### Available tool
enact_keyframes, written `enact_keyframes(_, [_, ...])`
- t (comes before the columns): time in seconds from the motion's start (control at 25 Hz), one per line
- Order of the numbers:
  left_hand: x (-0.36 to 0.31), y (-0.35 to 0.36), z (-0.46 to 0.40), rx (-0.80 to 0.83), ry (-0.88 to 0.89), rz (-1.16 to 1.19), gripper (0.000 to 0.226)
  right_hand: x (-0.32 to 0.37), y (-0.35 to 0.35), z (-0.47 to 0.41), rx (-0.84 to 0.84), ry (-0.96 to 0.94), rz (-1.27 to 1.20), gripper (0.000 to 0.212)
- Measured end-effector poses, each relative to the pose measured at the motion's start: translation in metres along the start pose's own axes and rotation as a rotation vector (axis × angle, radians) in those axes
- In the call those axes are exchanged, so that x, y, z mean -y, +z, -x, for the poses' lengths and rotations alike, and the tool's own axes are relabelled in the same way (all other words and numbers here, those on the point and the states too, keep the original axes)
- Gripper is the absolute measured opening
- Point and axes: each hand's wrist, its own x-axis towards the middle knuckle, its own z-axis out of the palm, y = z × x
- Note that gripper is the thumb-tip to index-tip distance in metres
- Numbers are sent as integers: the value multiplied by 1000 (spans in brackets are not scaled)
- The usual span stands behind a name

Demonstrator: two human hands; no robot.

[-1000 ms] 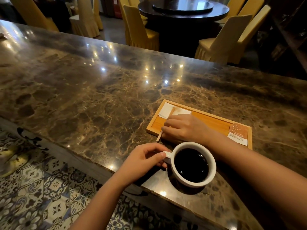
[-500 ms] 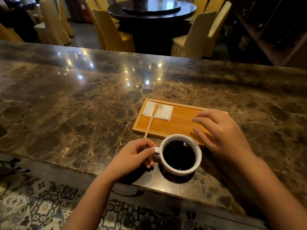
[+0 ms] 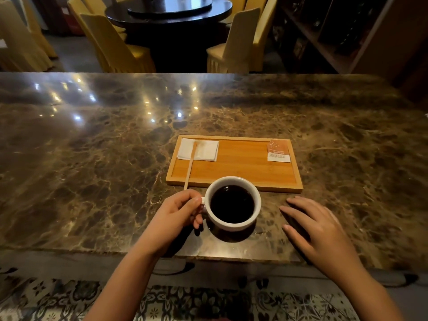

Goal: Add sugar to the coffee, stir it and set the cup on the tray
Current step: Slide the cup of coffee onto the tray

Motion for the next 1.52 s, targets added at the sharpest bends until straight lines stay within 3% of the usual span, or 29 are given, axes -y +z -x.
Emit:
enact_keyframes(0.32, [-24,6,0,-104,37,125,23,-3,3,0,-9,19,-4,38])
enact_keyframes(0.56, [-64,0,-31,-91,92,241,24,-4,4,2,-13,20,-19,44])
enact_keyframes(0.96, [-59,-2,-107,7,-39,174,42,-5,5,2,-62,-2,-14,41])
enact_keyframes(1.52, [-45,0,-132,53,-148,176,30,-4,4,3,-48,1,-12,38])
